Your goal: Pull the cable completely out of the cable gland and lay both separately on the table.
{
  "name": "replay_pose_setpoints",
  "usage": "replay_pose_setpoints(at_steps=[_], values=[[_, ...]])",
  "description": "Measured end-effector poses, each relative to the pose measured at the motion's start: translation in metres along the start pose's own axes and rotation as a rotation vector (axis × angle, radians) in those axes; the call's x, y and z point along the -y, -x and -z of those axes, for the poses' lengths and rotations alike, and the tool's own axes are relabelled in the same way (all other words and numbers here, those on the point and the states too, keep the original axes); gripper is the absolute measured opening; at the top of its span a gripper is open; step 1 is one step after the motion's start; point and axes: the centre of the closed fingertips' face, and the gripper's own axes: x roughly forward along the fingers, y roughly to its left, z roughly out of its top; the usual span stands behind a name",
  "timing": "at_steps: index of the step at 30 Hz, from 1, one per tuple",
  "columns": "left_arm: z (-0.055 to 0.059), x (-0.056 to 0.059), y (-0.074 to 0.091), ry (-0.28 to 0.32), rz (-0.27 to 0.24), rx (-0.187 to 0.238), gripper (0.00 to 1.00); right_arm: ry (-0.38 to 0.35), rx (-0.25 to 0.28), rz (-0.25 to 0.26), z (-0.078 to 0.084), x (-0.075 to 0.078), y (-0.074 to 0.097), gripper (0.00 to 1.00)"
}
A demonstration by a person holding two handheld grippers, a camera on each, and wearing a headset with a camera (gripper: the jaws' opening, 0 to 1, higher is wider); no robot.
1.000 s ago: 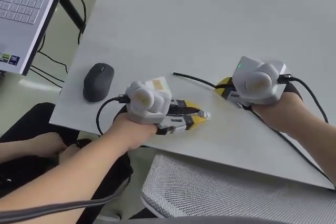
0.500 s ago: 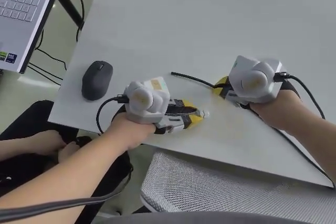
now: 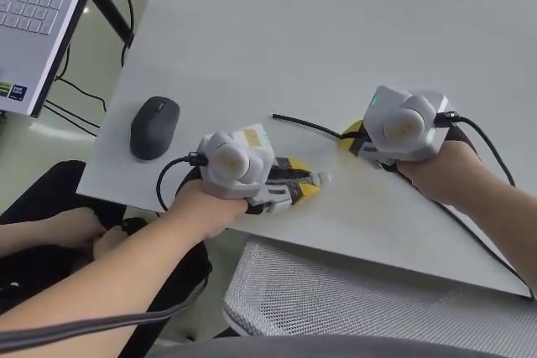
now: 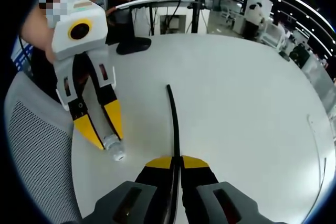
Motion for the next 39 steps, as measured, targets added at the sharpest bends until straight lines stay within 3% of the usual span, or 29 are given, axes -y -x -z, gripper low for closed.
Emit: replay_pose_setpoints(at_steps=[12,25,32,39], values=[[0.001,0.002,0.0,-0.03,-0.009,-0.018,0.16,0.0,-0.007,0.0,0.0,-0.001,0.0,0.0],[0.004,0.001,0.002,-0.053,-0.039,-0.031,0.22,-0.018,-0.01,0.026,0.002,0.006,0.001,0.13],[0.002,-0.001,0.002,-0.052,-0.069,-0.025,0.26,-0.022,0.02,0.045,-0.001,0.011,0.014,0.19],[-0.003,0.006,0.002,-0.048,-0.087,-0.025,0.29,-0.038,0.067,0.066,-0.005,0.013,0.038,0.24]])
